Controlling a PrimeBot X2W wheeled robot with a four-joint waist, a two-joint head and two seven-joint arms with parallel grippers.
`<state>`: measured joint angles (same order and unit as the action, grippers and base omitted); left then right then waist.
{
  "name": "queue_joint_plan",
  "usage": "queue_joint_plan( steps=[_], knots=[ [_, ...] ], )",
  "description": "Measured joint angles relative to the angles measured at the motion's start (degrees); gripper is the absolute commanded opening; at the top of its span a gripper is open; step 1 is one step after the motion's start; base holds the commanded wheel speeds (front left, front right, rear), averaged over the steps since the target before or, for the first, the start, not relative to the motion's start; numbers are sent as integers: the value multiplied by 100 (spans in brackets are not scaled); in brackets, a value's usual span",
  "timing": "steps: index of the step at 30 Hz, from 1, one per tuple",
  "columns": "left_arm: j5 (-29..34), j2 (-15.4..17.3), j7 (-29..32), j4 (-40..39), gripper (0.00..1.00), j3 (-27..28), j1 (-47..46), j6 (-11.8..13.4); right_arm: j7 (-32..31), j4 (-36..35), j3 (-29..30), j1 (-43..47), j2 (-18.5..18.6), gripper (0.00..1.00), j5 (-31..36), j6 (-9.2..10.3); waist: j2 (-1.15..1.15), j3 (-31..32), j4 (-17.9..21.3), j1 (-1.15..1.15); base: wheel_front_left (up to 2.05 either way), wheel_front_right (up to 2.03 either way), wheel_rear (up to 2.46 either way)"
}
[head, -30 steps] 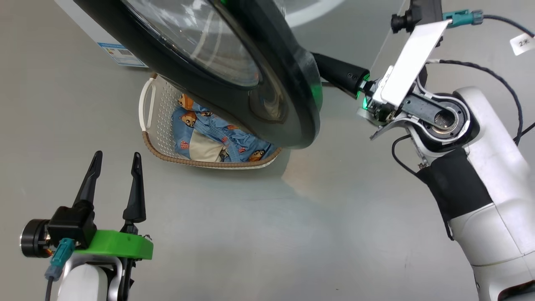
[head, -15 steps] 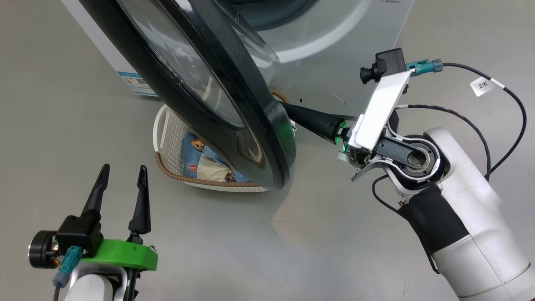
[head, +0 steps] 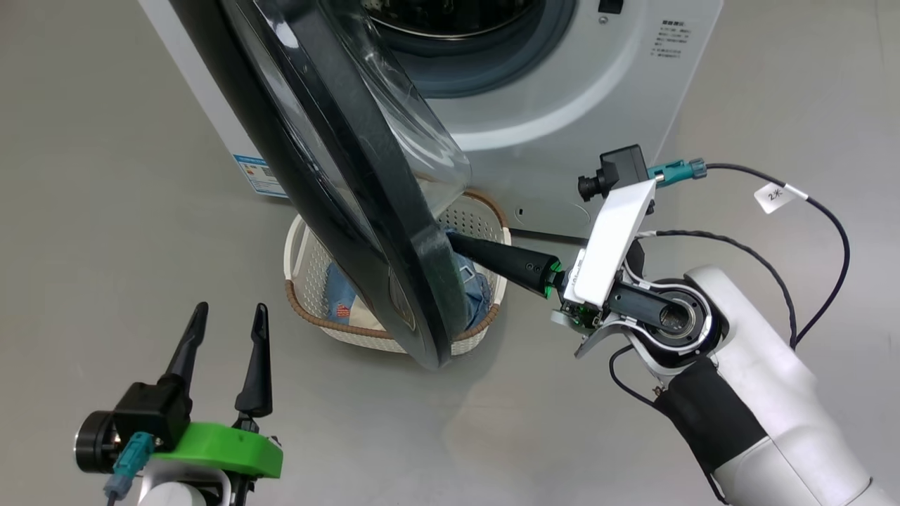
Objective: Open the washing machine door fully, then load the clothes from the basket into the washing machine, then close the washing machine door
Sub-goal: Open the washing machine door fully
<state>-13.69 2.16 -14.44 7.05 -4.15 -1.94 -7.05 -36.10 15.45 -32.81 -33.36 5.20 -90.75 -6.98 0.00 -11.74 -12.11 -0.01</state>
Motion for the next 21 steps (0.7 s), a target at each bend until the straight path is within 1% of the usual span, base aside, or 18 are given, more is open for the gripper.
queue_joint_plan(
  steps=[15, 21],
  knots=[
    [-200, 0, 0, -10, 100, -319, 116, 53, 302, -22, -193, 220, -33, 0, 21, 0, 0, 269, -532, 0, 0, 0, 0],
    [-203, 1, 0, -21, 100, -328, 207, 104, 352, -47, -389, 220, -64, 0, 21, 0, 0, 309, -721, 0, 0, 0, 0]
  ],
)
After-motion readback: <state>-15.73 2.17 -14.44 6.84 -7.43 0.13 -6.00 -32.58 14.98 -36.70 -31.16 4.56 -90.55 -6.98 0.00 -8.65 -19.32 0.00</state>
